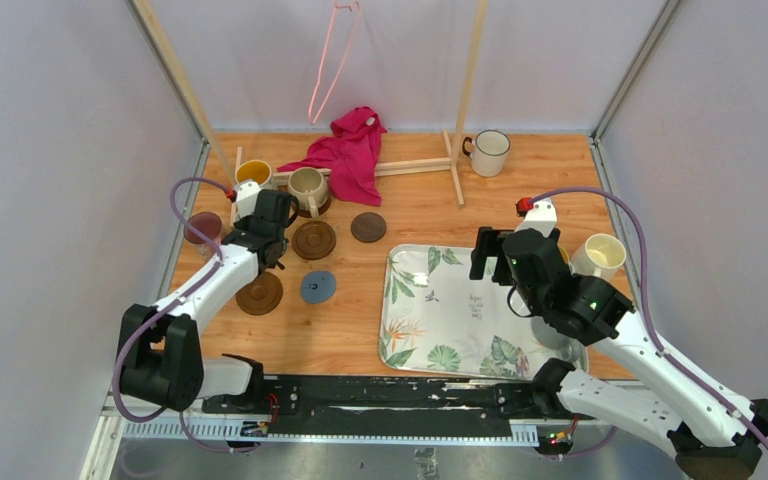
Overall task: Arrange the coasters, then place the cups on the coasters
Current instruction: Place the cup on the coaster.
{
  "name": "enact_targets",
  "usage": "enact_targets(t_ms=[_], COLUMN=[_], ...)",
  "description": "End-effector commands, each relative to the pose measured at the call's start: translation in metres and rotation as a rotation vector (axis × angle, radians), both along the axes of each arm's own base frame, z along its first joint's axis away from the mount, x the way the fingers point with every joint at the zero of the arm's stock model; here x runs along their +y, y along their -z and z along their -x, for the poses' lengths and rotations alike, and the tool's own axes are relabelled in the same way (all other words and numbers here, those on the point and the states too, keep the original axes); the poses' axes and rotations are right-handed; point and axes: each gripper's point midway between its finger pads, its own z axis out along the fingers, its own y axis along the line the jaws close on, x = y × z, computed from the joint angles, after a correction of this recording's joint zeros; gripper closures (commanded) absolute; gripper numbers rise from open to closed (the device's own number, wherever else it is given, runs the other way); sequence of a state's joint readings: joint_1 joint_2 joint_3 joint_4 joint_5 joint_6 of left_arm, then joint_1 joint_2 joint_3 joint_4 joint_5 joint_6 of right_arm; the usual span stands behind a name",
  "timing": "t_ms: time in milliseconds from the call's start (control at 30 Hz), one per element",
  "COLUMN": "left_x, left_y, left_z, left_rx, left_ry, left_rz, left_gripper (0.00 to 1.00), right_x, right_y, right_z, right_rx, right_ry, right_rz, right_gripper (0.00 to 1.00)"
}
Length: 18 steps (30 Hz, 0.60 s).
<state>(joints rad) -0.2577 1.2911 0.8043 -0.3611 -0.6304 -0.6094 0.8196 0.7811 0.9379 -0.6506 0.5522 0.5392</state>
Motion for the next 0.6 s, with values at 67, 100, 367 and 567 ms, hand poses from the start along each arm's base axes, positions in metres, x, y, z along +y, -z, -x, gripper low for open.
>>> enact_targets(t_ms=[67,100,367,567], left_x=[0.002,0.002,0.005,0.009], left_y=[-0.023,-0.021,-0.007,0.001], left_z=[-0.026,-0.026,-0.026,-0.022], left_rx=[-0.120,-0.114,-0.069,-0.047], left_ry=[-0.028,-0.027,-0.038,-0.053], left_rz=[0.040,0.042,0.040,0.041], left_gripper=[1.00,1.00,1.00,0.96], right_x=[-0.001,0.000,0.002,0.003], right_y=[-0.005,-0.004,-0.002,-0.001], right_z=[0.001,0.001,0.001,0.002], right_rx=[-0.012,-0.011,0.000,0.005], right_ry=[-0.013,-0.014,-0.019,-0.026], right_rz=[0.006,0.005,0.002,-0.002], right_gripper=[0.00,0.00,0.00,0.00])
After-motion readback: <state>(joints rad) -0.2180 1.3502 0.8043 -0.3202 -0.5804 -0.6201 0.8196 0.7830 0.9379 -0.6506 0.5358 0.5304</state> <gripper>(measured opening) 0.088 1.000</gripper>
